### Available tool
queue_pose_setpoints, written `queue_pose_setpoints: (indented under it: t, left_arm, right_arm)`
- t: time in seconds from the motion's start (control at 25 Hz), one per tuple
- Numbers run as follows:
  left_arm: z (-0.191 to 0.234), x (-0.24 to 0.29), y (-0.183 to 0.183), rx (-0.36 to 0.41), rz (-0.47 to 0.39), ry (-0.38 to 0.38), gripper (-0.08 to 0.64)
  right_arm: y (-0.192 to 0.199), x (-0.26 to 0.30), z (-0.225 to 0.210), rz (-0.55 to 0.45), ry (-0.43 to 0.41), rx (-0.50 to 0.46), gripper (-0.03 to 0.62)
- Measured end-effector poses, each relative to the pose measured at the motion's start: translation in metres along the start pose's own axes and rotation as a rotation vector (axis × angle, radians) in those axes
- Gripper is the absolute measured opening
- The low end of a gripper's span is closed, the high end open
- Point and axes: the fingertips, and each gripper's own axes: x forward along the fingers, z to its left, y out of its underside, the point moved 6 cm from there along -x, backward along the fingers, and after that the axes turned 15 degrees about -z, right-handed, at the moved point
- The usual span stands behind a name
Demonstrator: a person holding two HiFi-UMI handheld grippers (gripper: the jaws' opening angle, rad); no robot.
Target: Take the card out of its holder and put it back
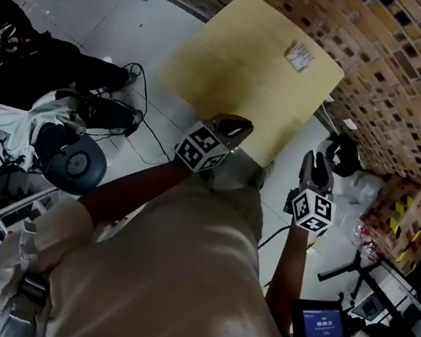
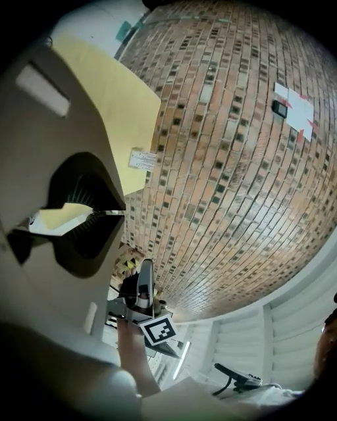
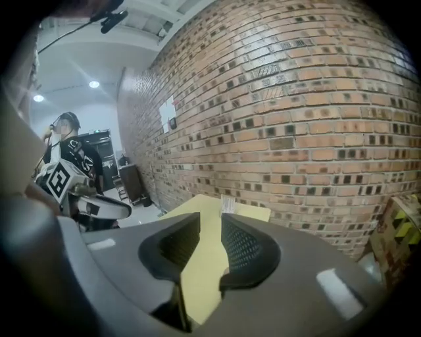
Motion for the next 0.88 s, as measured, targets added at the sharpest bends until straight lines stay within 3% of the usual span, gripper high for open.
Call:
queue_pose_setpoints:
  t: [0.28,0.6,0.88]
  left_arm:
    - [-0.01,-0.009,0.012,0.02,0.012,0.03,0.034]
    - [-0.022,-0.014,-0.008,0.044,-0.018,-0.072,0.034]
    - [-0.045,0.003,-0.013,0.061,-0.029,-0.084,0.034]
  right_arm:
    - [0.008,-0.009,0.012,-0.029,0.007,-0.001,0.098]
    - [-0.026,-0.017,0.016,-0.093,-0.092,-0.009,0.098]
    - [-0.031,-0.032,0.001,-0.104,-0.12,-0.015,0.098]
